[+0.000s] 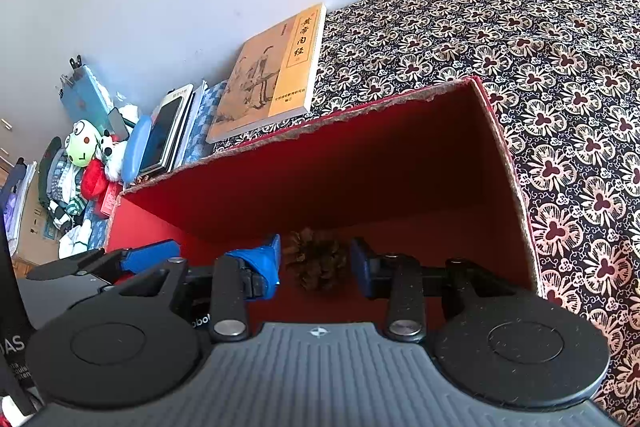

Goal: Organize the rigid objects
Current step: 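Open the right tool to drop the pine cone into the box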

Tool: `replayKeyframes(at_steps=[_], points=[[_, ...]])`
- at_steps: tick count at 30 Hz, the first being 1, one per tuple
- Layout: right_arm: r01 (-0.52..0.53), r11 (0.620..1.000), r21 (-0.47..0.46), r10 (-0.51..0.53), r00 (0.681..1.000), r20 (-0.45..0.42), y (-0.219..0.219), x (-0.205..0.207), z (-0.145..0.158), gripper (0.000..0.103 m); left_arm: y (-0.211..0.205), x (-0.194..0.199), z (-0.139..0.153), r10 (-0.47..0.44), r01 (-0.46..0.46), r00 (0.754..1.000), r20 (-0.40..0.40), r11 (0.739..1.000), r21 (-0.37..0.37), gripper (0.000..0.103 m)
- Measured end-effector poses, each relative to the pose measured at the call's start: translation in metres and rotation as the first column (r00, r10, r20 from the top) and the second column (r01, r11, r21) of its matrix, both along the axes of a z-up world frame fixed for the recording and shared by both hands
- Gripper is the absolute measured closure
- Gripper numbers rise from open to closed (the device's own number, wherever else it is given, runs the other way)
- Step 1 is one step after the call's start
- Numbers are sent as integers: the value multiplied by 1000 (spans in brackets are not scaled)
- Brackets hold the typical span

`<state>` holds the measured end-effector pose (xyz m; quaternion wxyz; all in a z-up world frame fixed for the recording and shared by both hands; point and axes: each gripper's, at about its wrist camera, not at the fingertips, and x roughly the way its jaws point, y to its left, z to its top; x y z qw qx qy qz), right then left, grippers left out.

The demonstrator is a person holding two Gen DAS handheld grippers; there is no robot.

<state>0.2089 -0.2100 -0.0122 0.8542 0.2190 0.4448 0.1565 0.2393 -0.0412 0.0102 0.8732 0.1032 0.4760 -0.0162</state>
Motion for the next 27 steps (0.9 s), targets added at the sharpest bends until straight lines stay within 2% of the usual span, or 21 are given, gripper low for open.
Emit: replayKeyframes(at_steps=[6,15,19,23,27], points=[[-2,1000,31,2,1000,24,-3,-4,0,84,-1,-4,3,-2,2,999,36,1000,2,31],[38,999,13,-39,997,72,-4,-13,5,84,-2,-9,7,-8,8,997,81,1000,-2,32],[70,997,19,-72,991,113,-7,-19,8,84,-3,-15,10,-30,30,992,124,1000,-2,32],[108,994,-25,-103,982,156,-4,-29,15,82,-4,-19,13,-43,43,988,152,999,1,32],[99,994,-44,-89,975,203,0,-45,24,81,-2,-27,20,-37,42,982,183,999,-21,31]])
